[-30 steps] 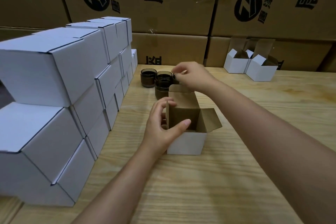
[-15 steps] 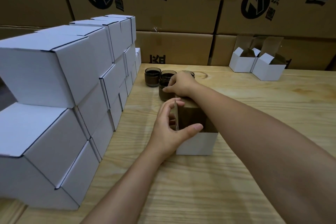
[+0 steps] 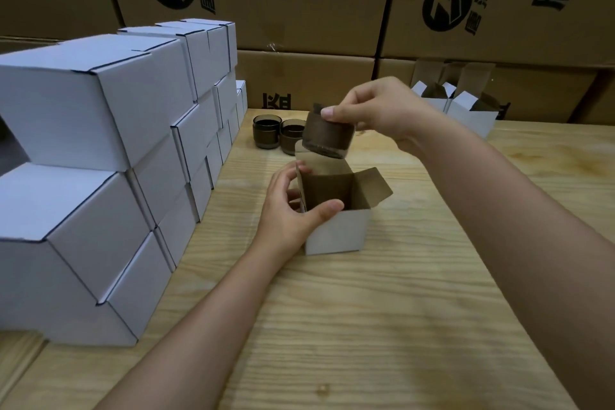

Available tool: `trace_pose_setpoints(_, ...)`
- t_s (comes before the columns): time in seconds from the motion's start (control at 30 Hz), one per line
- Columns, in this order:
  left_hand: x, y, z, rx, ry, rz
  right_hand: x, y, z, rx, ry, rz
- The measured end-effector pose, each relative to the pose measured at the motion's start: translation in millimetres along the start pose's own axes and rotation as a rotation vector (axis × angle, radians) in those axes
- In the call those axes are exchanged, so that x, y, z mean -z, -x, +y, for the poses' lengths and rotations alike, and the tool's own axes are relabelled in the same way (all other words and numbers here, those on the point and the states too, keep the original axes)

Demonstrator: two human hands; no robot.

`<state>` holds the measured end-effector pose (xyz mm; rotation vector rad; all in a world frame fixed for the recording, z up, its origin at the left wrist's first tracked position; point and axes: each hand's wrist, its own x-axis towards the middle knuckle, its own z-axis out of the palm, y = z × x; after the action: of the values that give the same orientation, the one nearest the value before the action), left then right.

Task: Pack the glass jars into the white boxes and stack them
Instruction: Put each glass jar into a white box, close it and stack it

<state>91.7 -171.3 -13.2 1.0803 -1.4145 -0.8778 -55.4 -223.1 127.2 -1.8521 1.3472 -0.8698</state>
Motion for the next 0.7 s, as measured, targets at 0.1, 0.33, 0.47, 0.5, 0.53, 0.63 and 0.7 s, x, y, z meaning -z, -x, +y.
trace_pose_setpoints(0.1,-0.5,1.2,3.2,0.005,0.001,-0.004,-0.7,25.2,9.4,-0.014,-0.02,-0.036)
trace_pose_setpoints(0.33,0.2,1.0,3.2,-0.017,-0.001,-0.013,-19.3,50.9,33.5,-0.086,-0.087,-0.032)
trace_pose_setpoints(0.47,1.6,-0.4,1.0,-0.02,-0.029,-0.033,-30.5,53.3,38.2,-0.051,0.036,-0.052)
trace_pose_setpoints(0.5,1.4,-0.8,0.6,-0.016,-0.047,-0.043,-32.0,53.3,38.2,-0.043,0.079,-0.068)
trace_pose_setpoints(0.53,1.0,-1.4,-0.1,-0.01,-0.066,-0.052,-33.0,53.2,37.4,-0.036,0.143,-0.082)
trace_pose_setpoints(0.63,-0.2,-2.5,-4.7,-0.017,-0.111,-0.056,-37.2,52.0,34.7,-0.029,0.376,-0.079)
trace_pose_setpoints(0.7,-0.7,-3.2,-7.4,-0.031,-0.128,-0.044,-42.0,50.9,31.8,-0.032,0.518,-0.068)
